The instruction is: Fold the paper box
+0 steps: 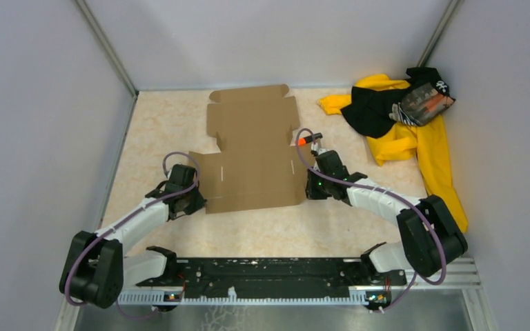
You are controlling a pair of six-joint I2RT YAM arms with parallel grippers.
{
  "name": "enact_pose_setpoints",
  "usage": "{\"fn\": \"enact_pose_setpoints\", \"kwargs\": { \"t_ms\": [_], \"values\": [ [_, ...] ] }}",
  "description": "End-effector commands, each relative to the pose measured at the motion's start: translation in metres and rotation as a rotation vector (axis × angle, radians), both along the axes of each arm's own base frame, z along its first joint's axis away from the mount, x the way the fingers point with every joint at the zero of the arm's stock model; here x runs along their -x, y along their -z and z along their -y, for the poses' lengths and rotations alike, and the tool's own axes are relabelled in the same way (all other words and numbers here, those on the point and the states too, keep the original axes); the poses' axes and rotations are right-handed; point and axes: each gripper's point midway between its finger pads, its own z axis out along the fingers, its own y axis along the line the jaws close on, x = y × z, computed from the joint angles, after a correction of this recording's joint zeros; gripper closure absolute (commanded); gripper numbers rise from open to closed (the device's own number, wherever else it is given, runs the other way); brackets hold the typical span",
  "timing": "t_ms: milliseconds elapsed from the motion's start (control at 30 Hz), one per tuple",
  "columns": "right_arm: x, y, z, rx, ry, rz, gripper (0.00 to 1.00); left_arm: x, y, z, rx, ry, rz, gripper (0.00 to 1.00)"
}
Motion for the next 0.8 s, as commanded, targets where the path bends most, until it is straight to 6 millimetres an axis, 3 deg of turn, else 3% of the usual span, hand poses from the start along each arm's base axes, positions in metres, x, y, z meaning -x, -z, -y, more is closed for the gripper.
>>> {"fn": "enact_pose_setpoints", "kwargs": {
  "t_ms": [0, 433, 667, 767],
  "values": [
    [-0.019, -0.033, -0.026, -0.075, -0.026, 0.09, 0.89, 0.018, 0.018, -0.002, -0.005, 0.016, -0.073, 0.95],
    [-0.018, -0.023, -0.05, -0.04, -0.07, 0.077, 0.88, 0.019, 0.023, 0.002, 0.011, 0.033, -0.082, 0.95],
    [-0.014, 0.007, -0.047, 0.048, -0.068, 0.019, 0.88, 0.019, 0.021, 0.005, 0.02, 0.05, -0.076, 0.93],
    [-0.011, 0.023, -0.044, 0.104, -0.067, -0.017, 0.88, 0.018, 0.015, 0.008, 0.035, 0.068, -0.065, 0.83]
  ]
}}
